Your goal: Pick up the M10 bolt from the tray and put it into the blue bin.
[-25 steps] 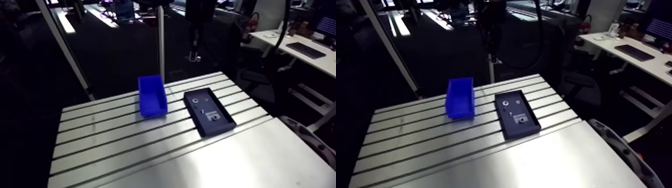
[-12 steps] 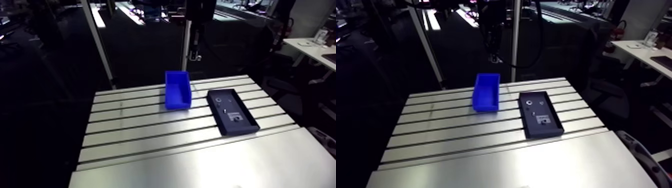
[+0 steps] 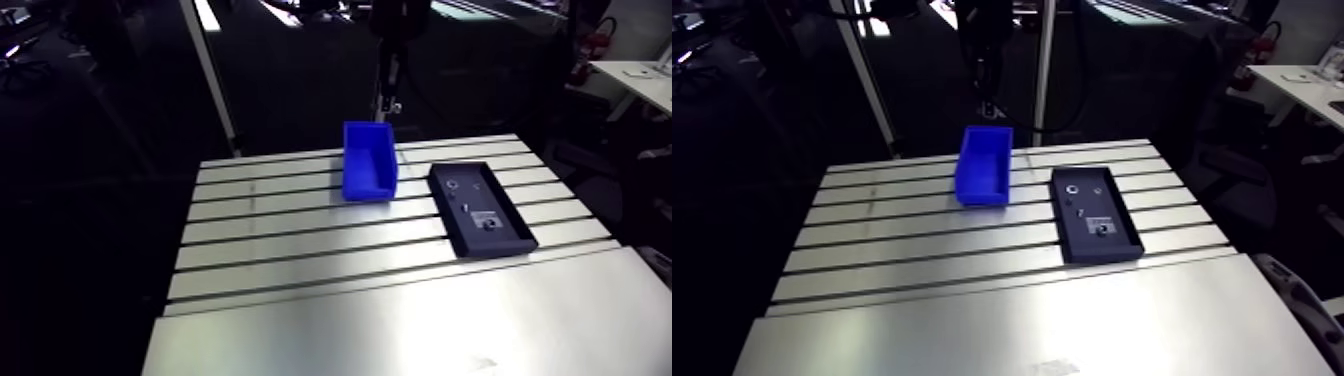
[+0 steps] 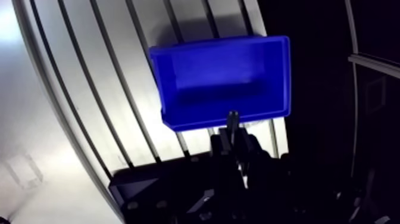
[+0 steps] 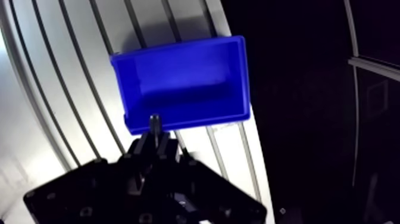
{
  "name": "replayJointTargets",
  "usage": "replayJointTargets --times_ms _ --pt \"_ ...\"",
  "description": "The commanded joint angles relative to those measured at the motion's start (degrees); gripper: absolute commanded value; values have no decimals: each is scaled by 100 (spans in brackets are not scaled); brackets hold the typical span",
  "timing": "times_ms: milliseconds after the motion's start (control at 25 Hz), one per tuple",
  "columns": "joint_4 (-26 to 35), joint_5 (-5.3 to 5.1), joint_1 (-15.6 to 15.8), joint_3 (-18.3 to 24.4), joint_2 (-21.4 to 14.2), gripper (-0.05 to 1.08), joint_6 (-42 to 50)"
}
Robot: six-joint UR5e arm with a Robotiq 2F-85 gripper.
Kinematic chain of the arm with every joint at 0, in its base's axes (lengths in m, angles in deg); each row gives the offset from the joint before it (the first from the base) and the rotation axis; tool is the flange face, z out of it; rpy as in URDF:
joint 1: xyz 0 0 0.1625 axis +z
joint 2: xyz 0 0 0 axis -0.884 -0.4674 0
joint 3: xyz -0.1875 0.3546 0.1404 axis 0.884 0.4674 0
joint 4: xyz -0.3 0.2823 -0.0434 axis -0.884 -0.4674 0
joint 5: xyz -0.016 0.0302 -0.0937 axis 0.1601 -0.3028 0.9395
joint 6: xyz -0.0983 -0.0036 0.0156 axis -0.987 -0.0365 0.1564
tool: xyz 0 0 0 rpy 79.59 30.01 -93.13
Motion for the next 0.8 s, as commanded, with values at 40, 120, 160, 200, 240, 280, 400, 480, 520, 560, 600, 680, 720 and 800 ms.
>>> replayJointTargets --times_ms 40,120,160,200,240,280,400,480,520,560,600,680,720,800 --pt "-185 0 60 -11 200 105 -16" --pt "-237 8 69 -11 279 104 -16" --pt "-255 8 69 -11 288 104 -16" --pt "-272 8 60 -11 305 104 -16" --pt "-272 8 60 -11 358 104 -16" --pt "-272 8 60 -11 384 104 -16" --pt "-281 8 60 -11 446 104 -16" --pt "-281 8 60 -11 543 104 -16" --pt "-281 8 60 -11 560 104 -8" --pt "-281 8 60 -11 595 104 -8" --pt "-334 8 60 -11 639 104 -8" --pt "-536 8 60 -11 692 104 -8" --pt "-598 8 60 -11 745 104 -8" --pt "-633 8 60 -20 780 104 -8"
